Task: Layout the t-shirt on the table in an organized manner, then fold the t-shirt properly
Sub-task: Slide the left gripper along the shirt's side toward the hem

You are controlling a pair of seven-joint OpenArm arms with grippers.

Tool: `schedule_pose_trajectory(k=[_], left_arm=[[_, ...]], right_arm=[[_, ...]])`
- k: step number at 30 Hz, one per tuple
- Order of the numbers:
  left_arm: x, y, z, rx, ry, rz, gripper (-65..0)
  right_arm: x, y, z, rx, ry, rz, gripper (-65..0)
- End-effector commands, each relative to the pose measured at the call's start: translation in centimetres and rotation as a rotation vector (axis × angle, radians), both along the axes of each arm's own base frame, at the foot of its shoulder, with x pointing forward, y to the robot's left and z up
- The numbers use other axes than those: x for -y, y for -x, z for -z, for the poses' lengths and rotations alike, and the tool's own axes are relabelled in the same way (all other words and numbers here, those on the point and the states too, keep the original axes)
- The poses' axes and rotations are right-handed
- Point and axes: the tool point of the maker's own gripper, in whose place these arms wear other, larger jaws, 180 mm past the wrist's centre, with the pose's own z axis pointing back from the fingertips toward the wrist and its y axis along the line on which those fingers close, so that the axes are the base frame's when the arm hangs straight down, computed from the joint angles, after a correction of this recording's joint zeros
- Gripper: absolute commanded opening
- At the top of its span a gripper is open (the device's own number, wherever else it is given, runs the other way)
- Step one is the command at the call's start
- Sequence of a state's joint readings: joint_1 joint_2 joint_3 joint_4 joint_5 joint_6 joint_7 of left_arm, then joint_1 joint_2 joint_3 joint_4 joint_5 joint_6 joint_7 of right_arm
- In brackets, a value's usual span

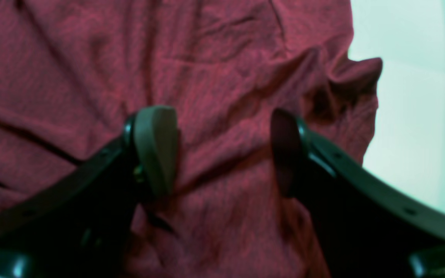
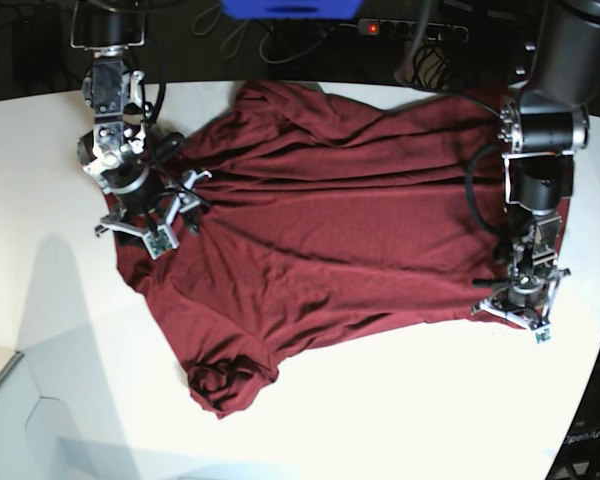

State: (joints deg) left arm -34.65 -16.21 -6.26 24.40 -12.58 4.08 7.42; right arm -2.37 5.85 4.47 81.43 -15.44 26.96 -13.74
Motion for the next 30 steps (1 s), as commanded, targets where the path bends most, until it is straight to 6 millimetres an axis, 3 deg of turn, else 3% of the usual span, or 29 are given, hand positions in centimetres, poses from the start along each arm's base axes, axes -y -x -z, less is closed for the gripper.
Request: schedule_pose_trajectory(k=[1, 7, 11, 18, 21, 30], left_arm=[[-0.8, -1.8, -2.8, 0.073, -0.029, -0.002, -64.6], [-0.8, -2.3, -3.5, 0.088, -0.03, -0.001, -64.8], [-0.8, -3.7, -5.4, 0.128, -0.03, -0.001, -64.8], [-0.8, -7.6, -11.4, 0.239, -0.04, 0.003, -64.8], [-0.7, -8.4, -13.0, 0.267, -0.042, 0.005, -64.8], [-1.1, -8.8, -13.9, 0.282, -0.048, 0.0, -64.5]], right_arm=[[0.2, -1.1, -1.5, 0.055, -0.008, 0.0, -26.9], [0.2, -1.1, -1.5, 0.055, -0.008, 0.0, -26.9], [0.2, -1.1, -1.5, 0.055, -0.008, 0.0, -26.9], [0.2, -1.1, -1.5, 0.055, -0.006, 0.0, -26.9], [0.2, -1.1, -1.5, 0.055, -0.006, 0.0, -26.9], [0.2, -1.1, -1.5, 0.055, -0.006, 0.0, -26.9]])
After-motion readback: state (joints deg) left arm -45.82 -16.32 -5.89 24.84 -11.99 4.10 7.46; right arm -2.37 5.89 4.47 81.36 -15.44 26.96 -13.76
